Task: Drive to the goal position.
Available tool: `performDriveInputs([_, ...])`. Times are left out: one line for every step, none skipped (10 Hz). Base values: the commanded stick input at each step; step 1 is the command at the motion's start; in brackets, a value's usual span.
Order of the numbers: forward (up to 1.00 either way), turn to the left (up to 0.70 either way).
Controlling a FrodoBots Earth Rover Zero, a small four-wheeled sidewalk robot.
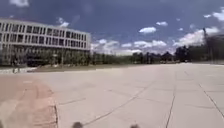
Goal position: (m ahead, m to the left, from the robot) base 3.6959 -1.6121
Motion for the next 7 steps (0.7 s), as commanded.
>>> performDriveInputs([0.7,0.0])
performDriveInputs([0.7,0.0])
performDriveInputs([0.7,-0.21])
performDriveInputs([0.7,-0.3])
performDriveInputs([0.7,-0.3])
performDriveInputs([0.7,-0.11])
performDriveInputs([0.7,0.0])
